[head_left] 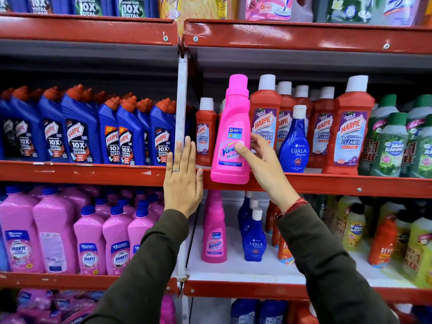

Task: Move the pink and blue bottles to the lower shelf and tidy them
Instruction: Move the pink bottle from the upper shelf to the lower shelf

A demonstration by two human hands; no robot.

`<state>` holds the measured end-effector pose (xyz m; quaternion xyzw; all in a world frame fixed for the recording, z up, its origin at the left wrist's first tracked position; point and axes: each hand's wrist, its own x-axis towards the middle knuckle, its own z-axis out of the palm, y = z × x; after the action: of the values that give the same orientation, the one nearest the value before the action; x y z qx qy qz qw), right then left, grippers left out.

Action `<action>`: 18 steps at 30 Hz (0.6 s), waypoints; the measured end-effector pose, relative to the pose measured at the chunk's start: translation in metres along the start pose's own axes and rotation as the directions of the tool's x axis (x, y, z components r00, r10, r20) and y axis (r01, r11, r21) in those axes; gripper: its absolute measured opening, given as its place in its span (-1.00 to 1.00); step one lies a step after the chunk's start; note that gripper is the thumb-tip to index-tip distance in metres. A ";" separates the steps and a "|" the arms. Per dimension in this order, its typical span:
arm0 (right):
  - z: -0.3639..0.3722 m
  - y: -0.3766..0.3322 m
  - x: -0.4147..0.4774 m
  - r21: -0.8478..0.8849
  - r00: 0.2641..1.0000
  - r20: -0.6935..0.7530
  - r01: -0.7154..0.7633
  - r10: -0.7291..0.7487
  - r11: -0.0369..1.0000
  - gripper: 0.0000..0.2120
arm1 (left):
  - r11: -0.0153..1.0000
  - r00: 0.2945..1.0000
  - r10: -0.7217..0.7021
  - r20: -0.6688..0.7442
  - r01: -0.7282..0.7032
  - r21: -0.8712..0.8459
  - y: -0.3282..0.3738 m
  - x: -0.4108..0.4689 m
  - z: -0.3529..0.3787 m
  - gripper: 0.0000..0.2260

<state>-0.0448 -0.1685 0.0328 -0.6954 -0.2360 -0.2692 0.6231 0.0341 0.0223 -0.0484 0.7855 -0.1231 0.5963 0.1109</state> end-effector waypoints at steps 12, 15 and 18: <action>0.010 0.085 -0.106 0.123 0.989 0.084 -0.133 0.123 0.983 -0.62 | 0.984 0.993 -0.120 0.023 0.121 -0.129 -0.017 -0.093 -0.002 -0.46; 0.014 0.114 -0.130 0.102 0.980 0.105 -0.178 0.168 0.979 -0.62 | 0.983 0.988 -0.121 0.096 0.132 -0.124 -0.019 -0.137 0.008 -0.42; 0.018 0.142 -0.146 0.037 0.970 0.111 -0.222 0.217 0.974 -0.60 | 0.983 0.977 -0.119 0.177 0.141 -0.120 -0.016 -0.175 0.019 -0.39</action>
<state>-0.0578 -0.1651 -0.1714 -0.7150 -0.1970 -0.1555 0.6525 0.0114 0.0421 -0.2227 0.8306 -0.1194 0.5096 0.1903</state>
